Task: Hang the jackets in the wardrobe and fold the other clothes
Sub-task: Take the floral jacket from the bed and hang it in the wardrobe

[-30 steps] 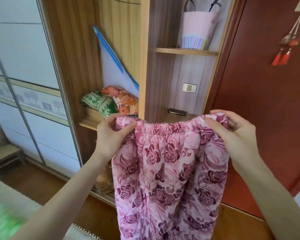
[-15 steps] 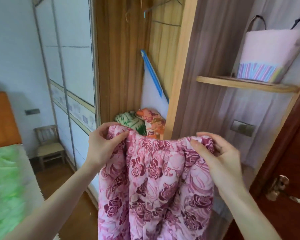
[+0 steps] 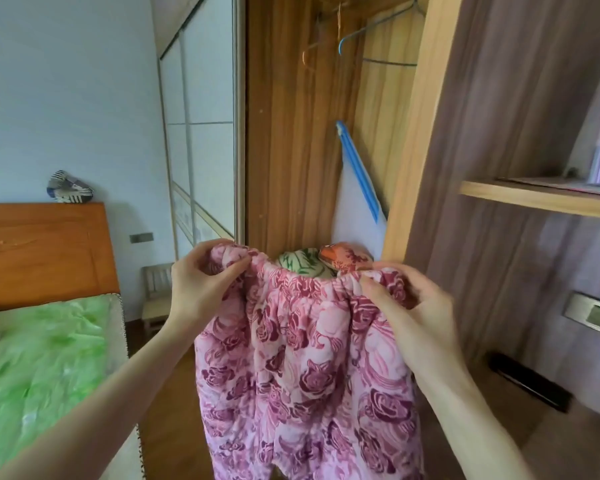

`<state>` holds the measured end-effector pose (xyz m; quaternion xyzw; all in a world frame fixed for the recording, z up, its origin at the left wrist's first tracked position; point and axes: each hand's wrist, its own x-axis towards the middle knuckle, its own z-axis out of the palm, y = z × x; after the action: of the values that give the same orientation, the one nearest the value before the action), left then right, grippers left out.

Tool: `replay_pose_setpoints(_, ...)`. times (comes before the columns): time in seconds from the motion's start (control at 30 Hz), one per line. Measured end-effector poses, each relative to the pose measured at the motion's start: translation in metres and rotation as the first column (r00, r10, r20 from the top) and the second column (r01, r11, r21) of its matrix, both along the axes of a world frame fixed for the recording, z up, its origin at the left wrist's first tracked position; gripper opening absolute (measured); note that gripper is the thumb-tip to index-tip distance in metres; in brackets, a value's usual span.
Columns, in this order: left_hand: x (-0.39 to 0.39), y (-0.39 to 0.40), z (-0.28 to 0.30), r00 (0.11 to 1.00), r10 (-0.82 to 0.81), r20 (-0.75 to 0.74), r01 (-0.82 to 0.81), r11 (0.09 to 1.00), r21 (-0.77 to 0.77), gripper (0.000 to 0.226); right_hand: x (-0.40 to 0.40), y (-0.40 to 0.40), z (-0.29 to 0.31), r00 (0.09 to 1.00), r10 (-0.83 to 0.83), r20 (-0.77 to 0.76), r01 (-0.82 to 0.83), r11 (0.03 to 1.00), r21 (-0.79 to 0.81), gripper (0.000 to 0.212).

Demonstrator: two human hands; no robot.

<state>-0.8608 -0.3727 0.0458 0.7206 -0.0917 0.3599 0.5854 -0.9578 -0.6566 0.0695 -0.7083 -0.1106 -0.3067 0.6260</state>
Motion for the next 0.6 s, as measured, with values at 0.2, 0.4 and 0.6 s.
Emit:
replay_pose_setpoints(0.2, 0.033, 0.029, 0.004, 0.996, 0.093, 0.019, -0.092, 0.996, -0.005, 0.040, 0.055, 0.036, 0.000, 0.999, 0.005, 0.054, -0.004, 1.000, -0.022, 0.029)
replay_pose_setpoints(0.4, 0.095, 0.055, 0.002, 0.995, 0.102, 0.002, -0.102, 0.994, 0.023, 0.042, 0.108, 0.064, -0.002, 1.000, -0.002, 0.020, 0.003, 0.999, -0.046, 0.036)
replay_pose_setpoints(0.6, 0.169, 0.068, 0.020, 1.000, -0.005, 0.002, 0.005, 1.000, 0.025, 0.035, 0.162, 0.076, 0.015, 0.997, -0.062, -0.045, 0.067, 0.991, 0.117, 0.017)
